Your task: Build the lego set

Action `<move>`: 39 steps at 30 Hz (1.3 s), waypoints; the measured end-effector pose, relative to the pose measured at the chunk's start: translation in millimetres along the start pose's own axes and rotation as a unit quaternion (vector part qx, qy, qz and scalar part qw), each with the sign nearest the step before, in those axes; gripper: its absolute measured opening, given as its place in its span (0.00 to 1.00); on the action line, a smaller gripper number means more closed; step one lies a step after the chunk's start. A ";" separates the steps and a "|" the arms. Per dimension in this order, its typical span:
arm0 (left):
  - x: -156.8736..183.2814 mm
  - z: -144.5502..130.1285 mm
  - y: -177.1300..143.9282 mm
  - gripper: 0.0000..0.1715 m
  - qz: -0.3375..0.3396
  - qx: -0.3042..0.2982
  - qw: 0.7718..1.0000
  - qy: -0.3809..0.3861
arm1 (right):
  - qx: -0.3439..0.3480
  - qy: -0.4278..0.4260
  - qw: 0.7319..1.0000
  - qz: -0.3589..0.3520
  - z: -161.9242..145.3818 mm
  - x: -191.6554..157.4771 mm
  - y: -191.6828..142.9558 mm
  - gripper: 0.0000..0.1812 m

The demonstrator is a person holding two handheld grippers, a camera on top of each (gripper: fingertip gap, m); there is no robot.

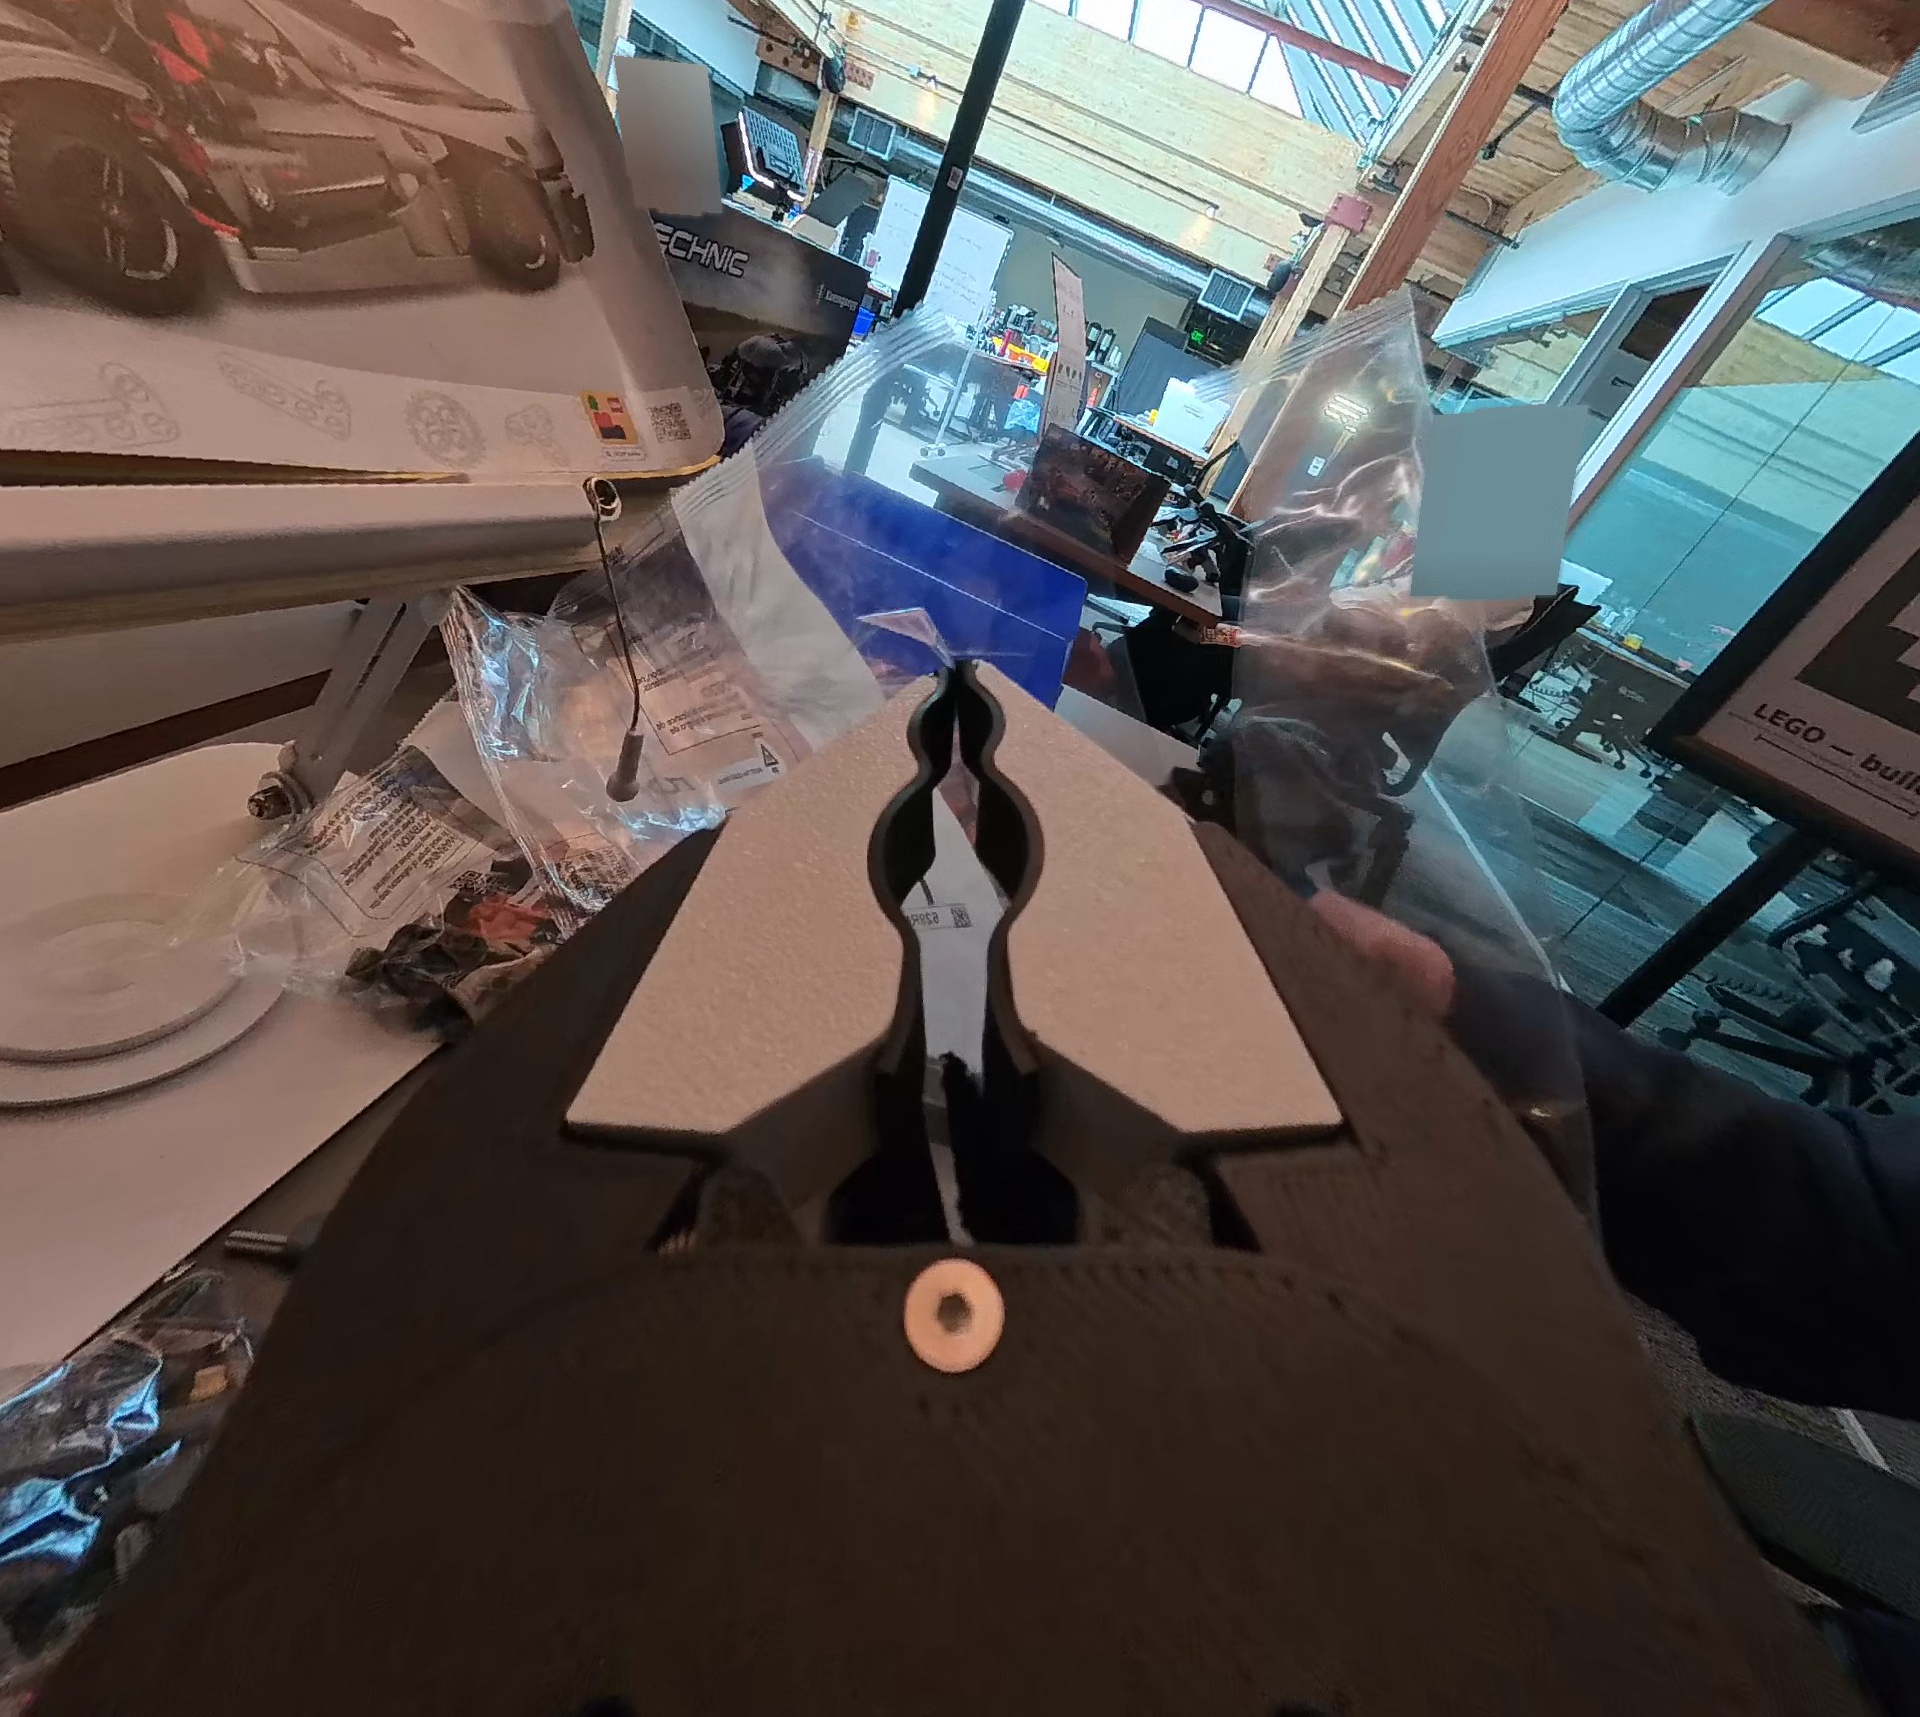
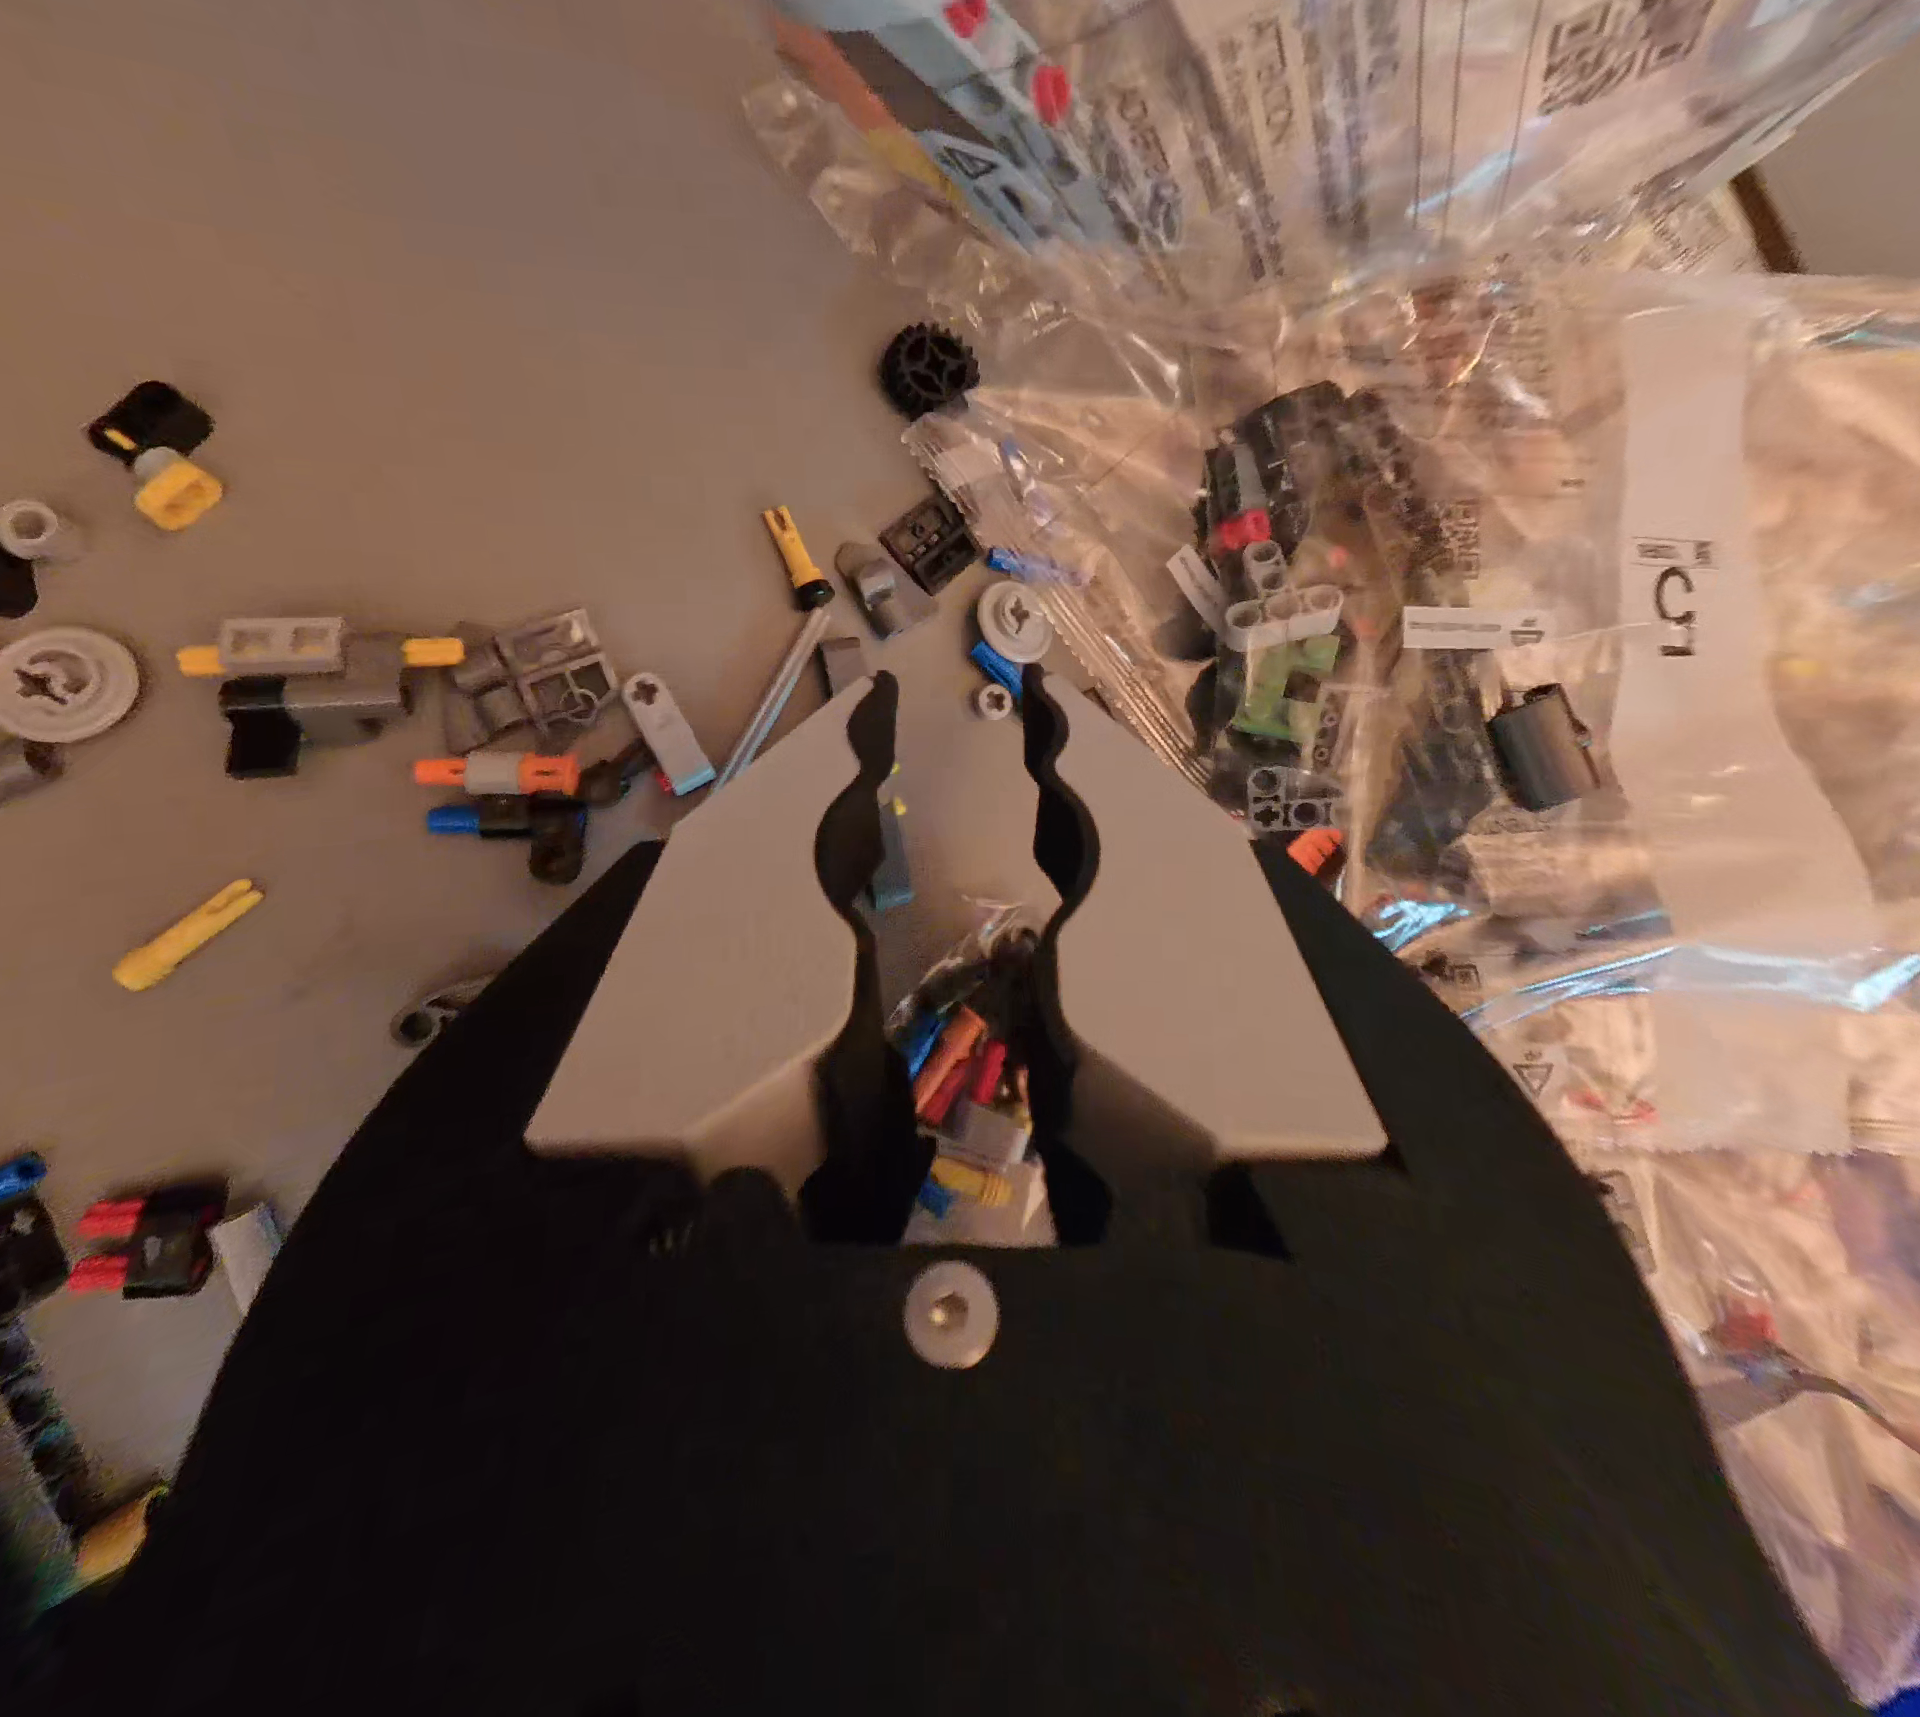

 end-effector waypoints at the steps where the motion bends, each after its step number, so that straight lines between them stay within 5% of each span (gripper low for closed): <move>1: -0.2 -0.2 0.0 0.00 0.000 0.000 1.000 0.000 | -0.013 0.003 1.000 0.003 -1.7 2.1 4.1 0.14; 10: 3.4 -0.3 2.0 0.00 -0.002 -0.006 1.000 0.006 | -0.034 0.028 0.999 0.025 -13.7 7.9 15.3 0.00; 14: 2.5 -2.1 2.8 0.00 0.000 -0.009 1.000 0.006 | -0.029 0.028 0.999 0.016 -14.1 10.9 10.3 0.00; 21: 2.3 -1.5 2.2 0.00 -0.001 -0.008 1.000 0.005 | -0.017 0.052 0.998 0.043 -3.3 8.7 18.3 0.15; 39: 3.3 -1.1 2.1 0.00 0.000 -0.008 1.000 0.008 | 0.004 0.064 0.996 0.056 3.0 8.0 11.9 0.04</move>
Point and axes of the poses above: each gripper's, where its closed fingertips meet, y out along the fingers, z out of its top, x = y × z across the jaws, the point moved 2 cm from there along -y, back along the fingers, and after that the axes turned 8 degrees about -z, right-handed, at the moved point
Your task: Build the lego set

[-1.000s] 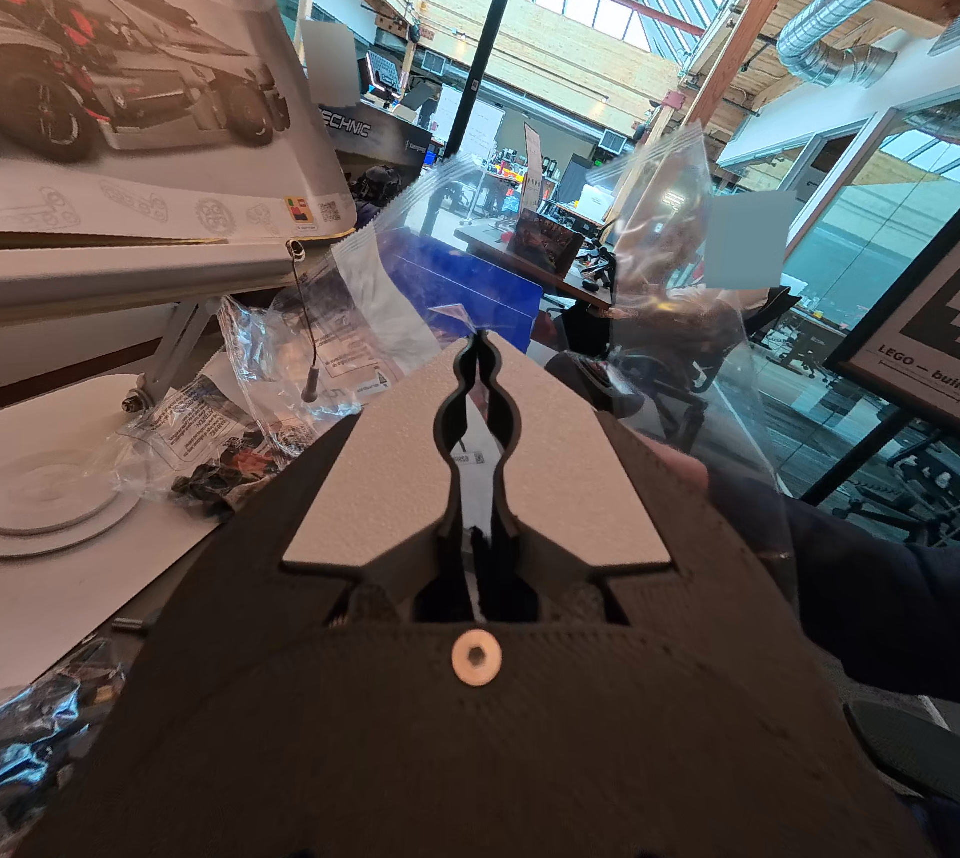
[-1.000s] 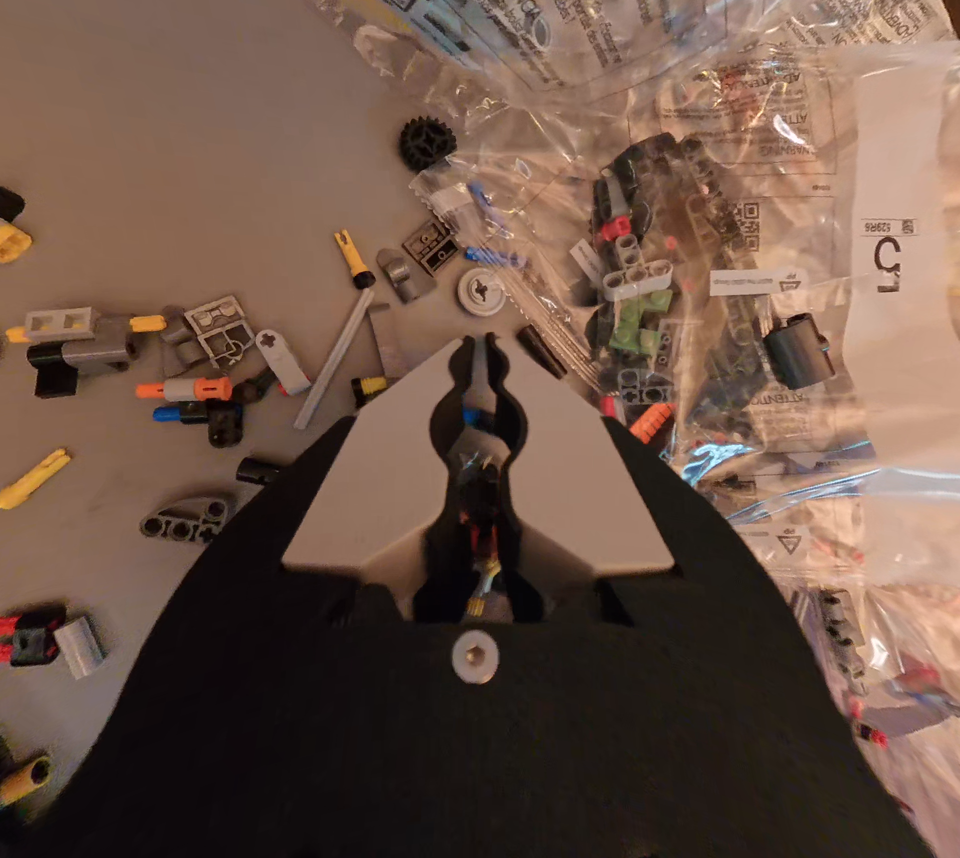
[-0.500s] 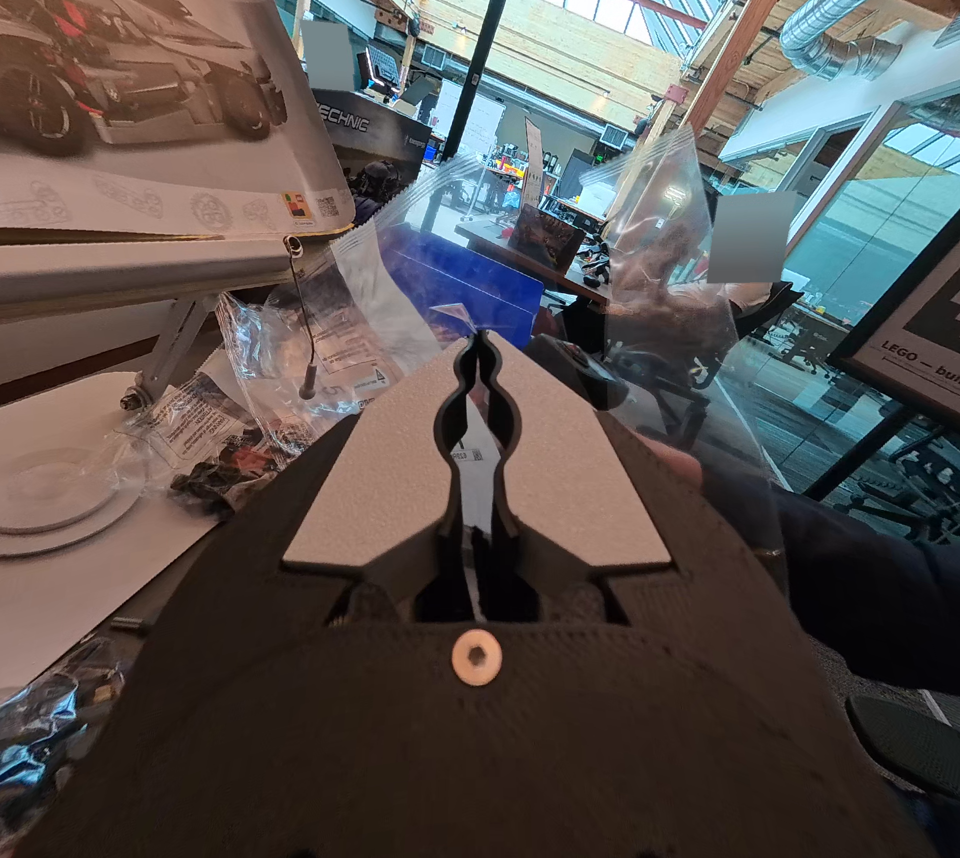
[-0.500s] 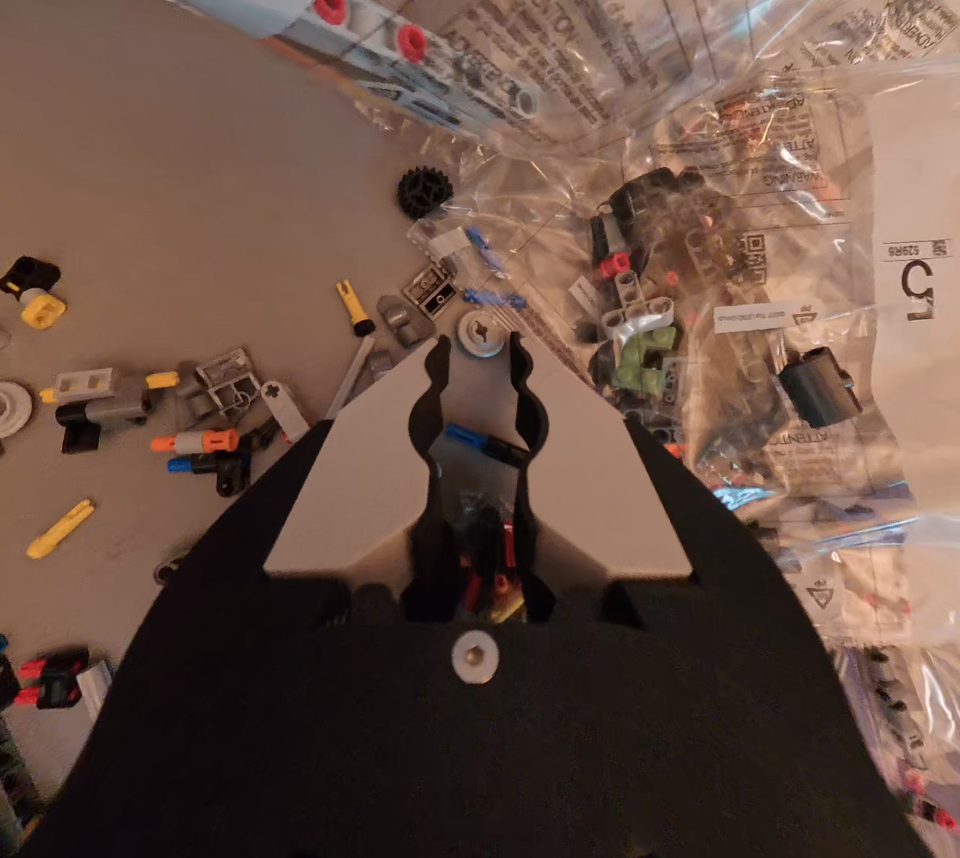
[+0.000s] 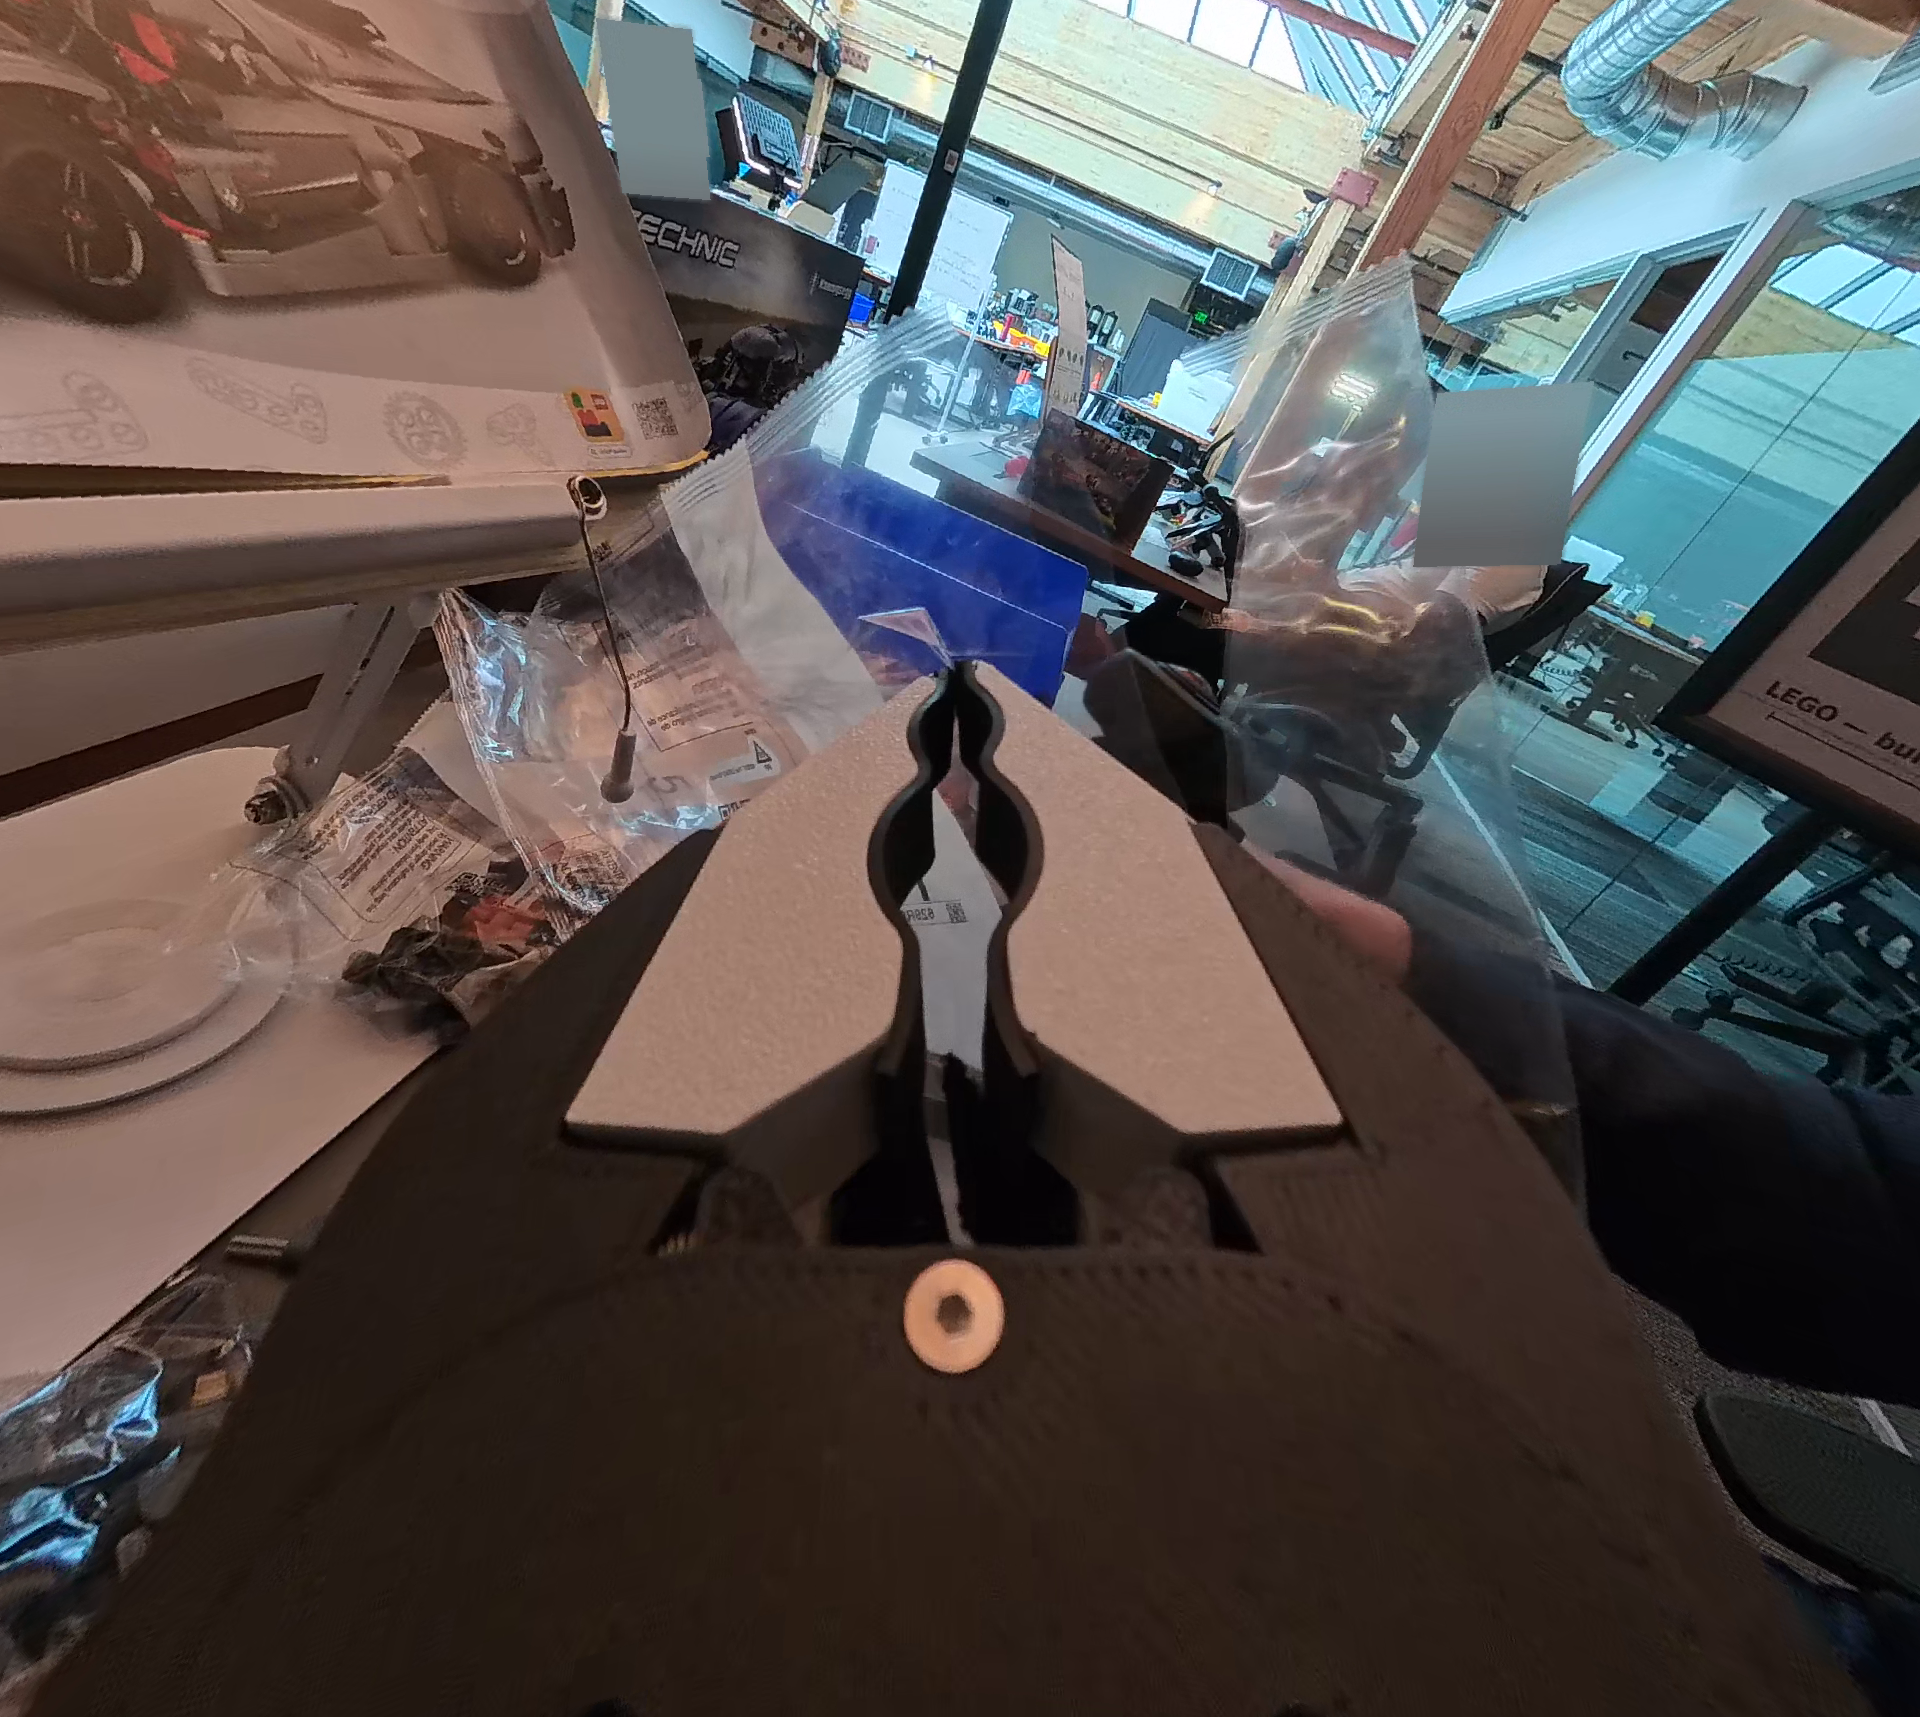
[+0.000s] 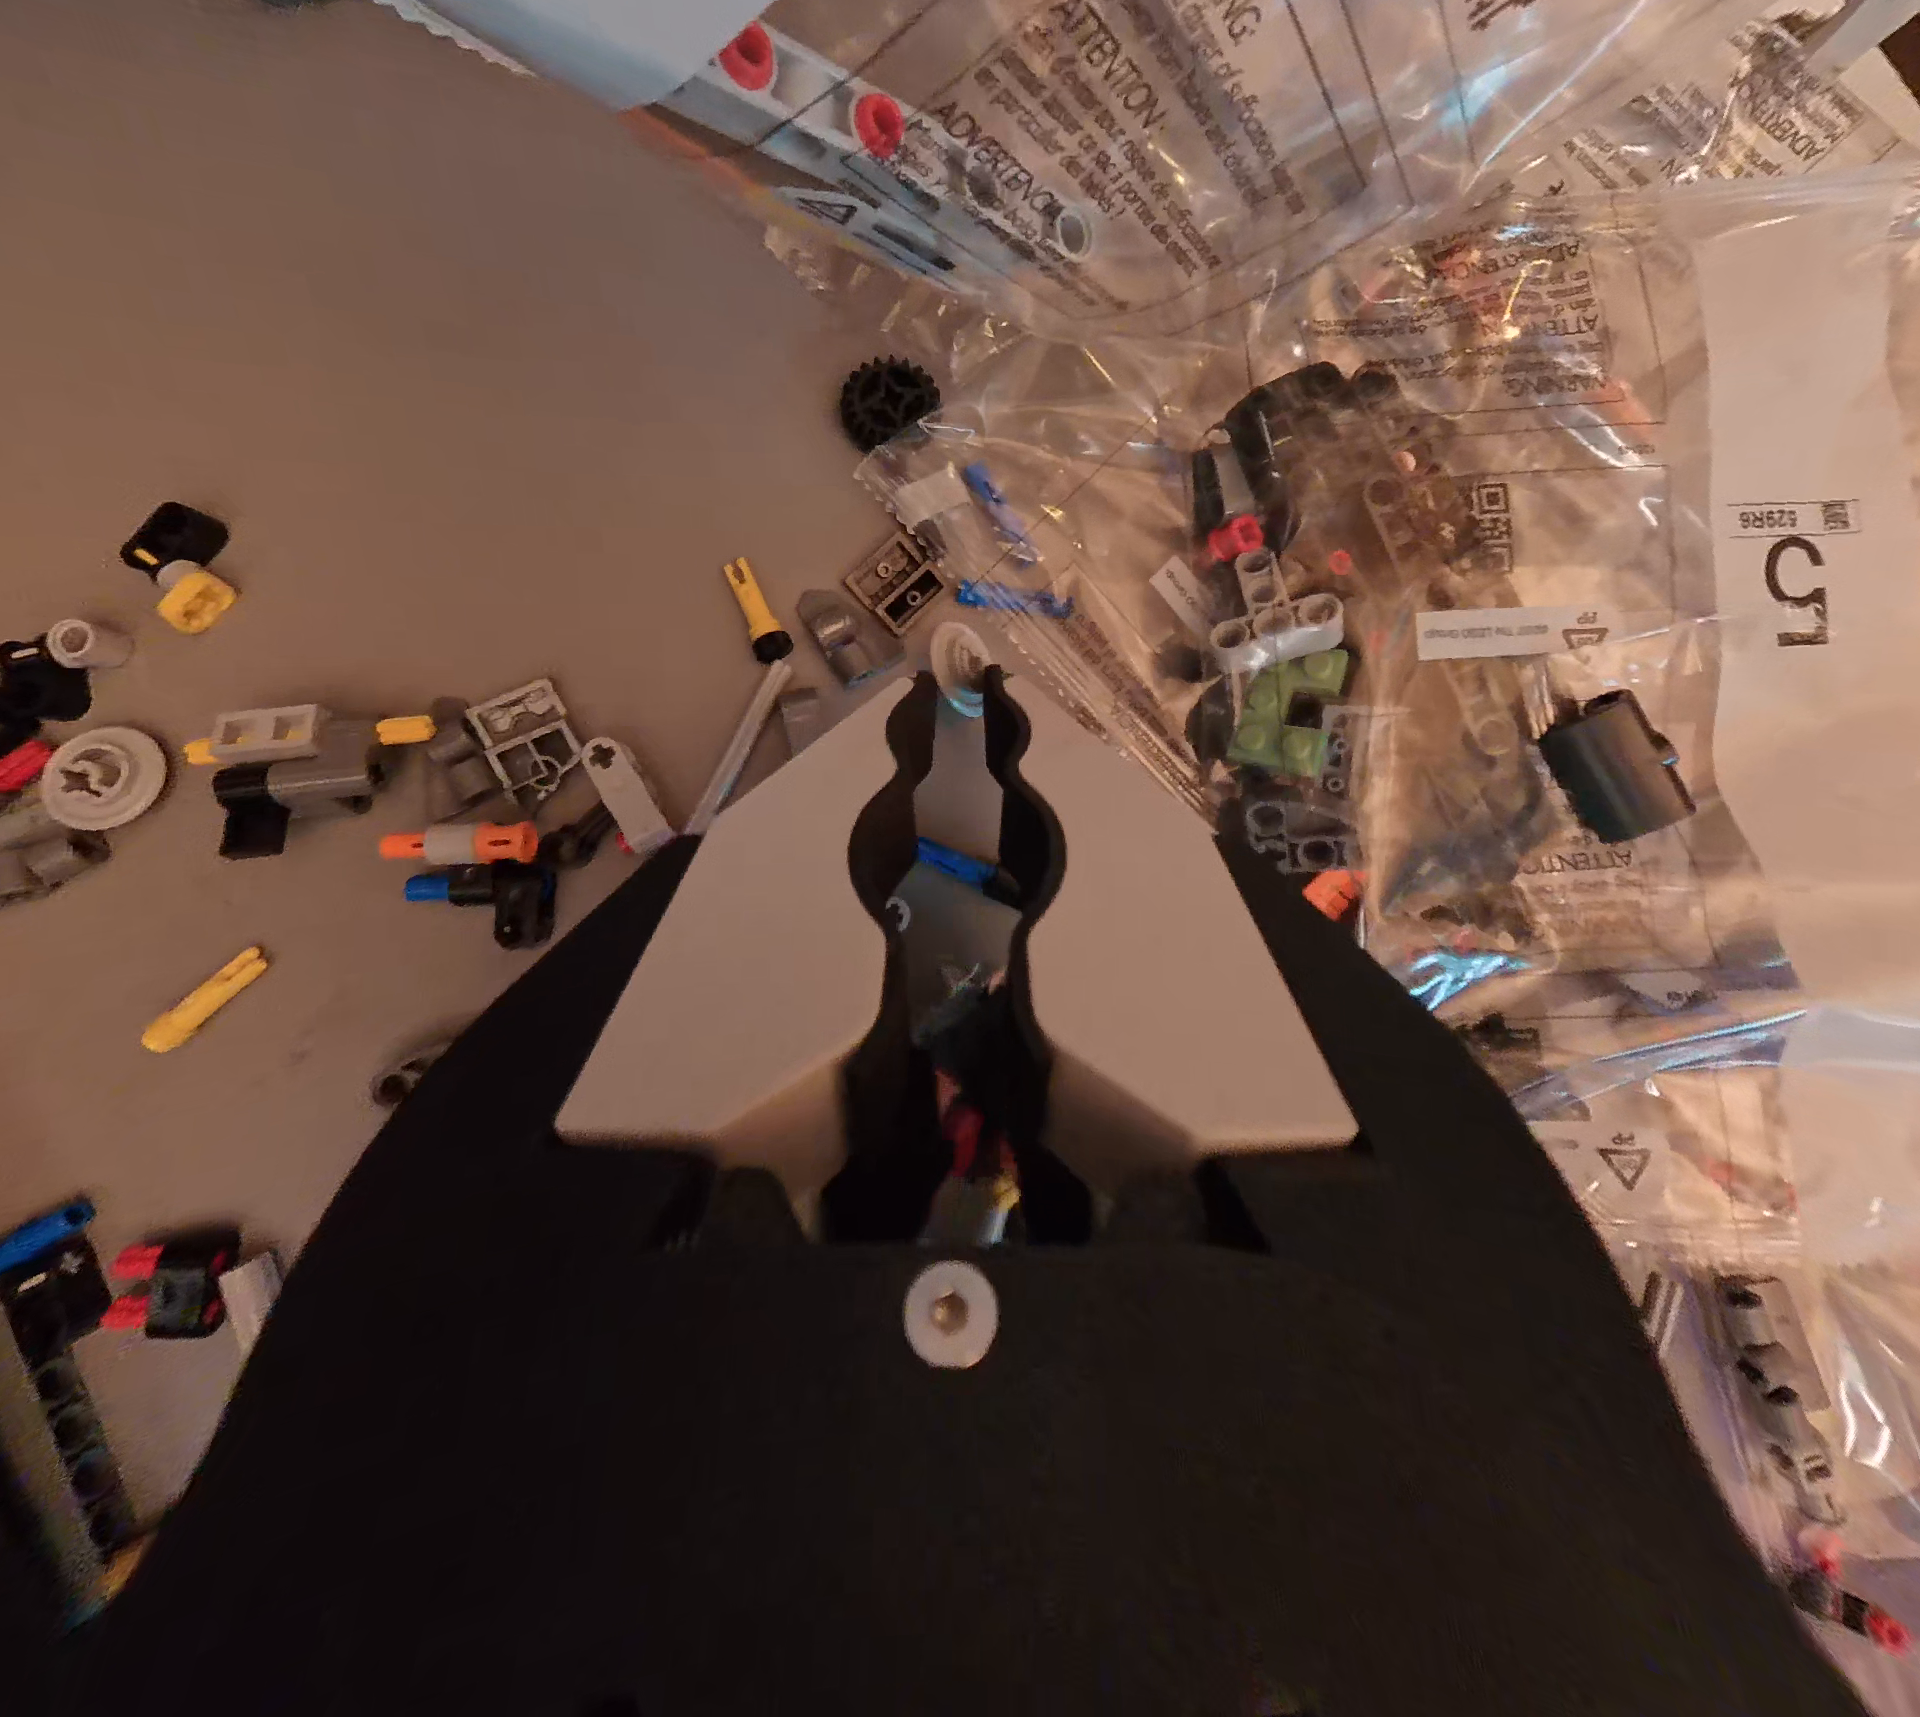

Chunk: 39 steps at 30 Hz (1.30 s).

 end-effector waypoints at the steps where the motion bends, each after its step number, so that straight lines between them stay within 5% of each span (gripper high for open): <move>1: 0.1 0.0 -0.1 0.00 0.000 0.000 1.000 0.000 | 0.002 0.001 1.000 0.001 0.0 -0.7 -1.4 0.04; 11: 1.6 -1.4 2.0 0.00 0.002 -0.007 1.000 0.006 | 0.054 0.012 0.998 0.001 9.2 -12.5 -41.3 0.03; 22: 10.3 -40.3 43.4 0.00 -0.026 -0.066 0.997 0.001 | 0.237 -0.042 0.971 0.013 101.3 -58.5 -180.3 0.03; 28: 24.5 -53.5 59.2 0.00 -0.041 -0.093 0.995 0.013 | 0.174 -0.042 0.984 0.020 107.2 -56.4 -143.8 0.03; 39: 25.5 -50.6 58.7 0.00 -0.041 -0.090 0.995 0.019 | 0.042 -0.038 0.998 0.015 58.3 -50.4 -111.6 0.03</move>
Point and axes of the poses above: each gripper's, where its closed fingertips meet, y out along the fingers, z out of its top, x = y × z across the jaws, the point moved 2 cm from there along -y, back along the fingers, and after that the axes turned 8 degrees about -z, right-handed, at the moved point
